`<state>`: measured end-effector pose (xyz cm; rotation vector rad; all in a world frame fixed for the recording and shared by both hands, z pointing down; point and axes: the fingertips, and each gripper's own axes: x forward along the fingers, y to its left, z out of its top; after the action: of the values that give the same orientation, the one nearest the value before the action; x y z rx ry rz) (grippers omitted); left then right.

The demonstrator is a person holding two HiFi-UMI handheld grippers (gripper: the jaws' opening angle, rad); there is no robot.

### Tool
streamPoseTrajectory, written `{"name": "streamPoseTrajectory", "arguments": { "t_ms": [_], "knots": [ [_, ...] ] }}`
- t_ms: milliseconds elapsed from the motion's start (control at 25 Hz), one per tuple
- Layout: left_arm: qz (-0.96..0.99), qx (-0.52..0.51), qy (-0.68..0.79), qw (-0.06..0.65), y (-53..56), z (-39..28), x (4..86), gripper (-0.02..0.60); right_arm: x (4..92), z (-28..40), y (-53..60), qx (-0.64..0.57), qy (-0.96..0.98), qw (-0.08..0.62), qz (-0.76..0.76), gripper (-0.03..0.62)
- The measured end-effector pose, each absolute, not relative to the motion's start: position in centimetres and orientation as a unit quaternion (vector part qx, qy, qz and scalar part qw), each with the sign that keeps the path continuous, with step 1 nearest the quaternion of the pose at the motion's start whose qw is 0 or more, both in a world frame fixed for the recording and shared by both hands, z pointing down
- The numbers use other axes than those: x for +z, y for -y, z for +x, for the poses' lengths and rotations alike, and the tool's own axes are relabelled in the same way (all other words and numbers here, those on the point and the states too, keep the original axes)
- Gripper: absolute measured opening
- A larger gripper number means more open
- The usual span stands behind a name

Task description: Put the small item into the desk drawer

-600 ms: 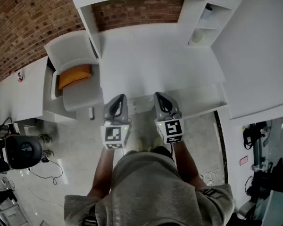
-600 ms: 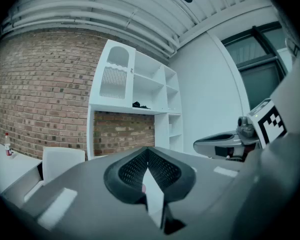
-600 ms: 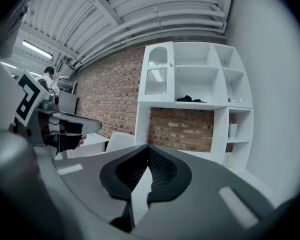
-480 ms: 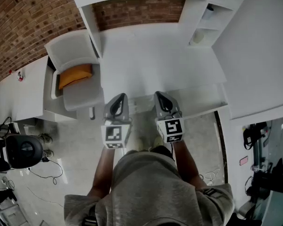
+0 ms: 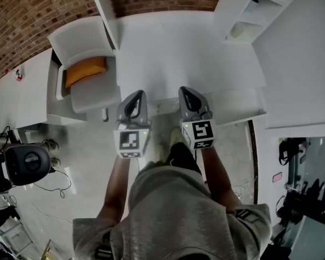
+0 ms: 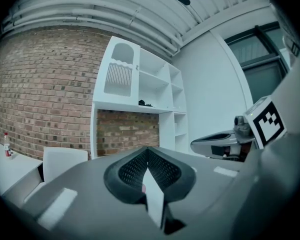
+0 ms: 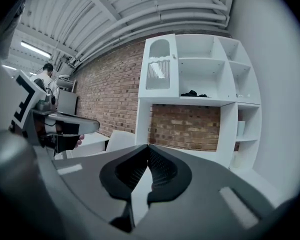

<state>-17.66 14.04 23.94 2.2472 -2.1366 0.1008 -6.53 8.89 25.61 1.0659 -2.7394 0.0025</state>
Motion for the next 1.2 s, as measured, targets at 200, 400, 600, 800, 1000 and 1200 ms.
{"name": "streamPoseTrajectory", "arguments": {
  "t_ms": [200, 400, 600, 800, 1000, 1200],
  "knots": [
    [0.714, 0.031, 0.699, 0.020, -10.0, -19.2, 24.5, 0.012, 27.5, -8.9, -4.6, 0.000, 0.934, 0.122, 0.336, 0.003],
    [0.702, 0.035, 0.711, 0.027, -5.9, -20.8, 26.3, 0.012, 30.4, -11.3, 0.2, 0.010, 0.940, 0.137, 0.312, 0.003],
    [0.689, 0.032, 0.723, 0.050, -0.2, -22.5, 28.5, 0.012, 32.8, -13.4, 6.1, 0.015, 0.942, 0.148, 0.299, 0.003],
    [0.682, 0.032, 0.729, 0.057, 5.2, -24.0, 31.0, 0.012, 36.2, -15.4, 11.8, 0.031, 0.942, 0.166, 0.290, 0.003],
    [0.678, 0.035, 0.732, 0.060, 9.5, -25.5, 33.7, 0.011, 39.1, -17.6, 16.1, 0.037, 0.944, 0.165, 0.283, 0.003],
    [0.675, 0.056, 0.733, 0.063, 12.6, -27.2, 37.8, 0.012, 42.9, -19.5, 19.2, 0.042, 0.944, 0.175, 0.278, 0.003]
  ]
}}
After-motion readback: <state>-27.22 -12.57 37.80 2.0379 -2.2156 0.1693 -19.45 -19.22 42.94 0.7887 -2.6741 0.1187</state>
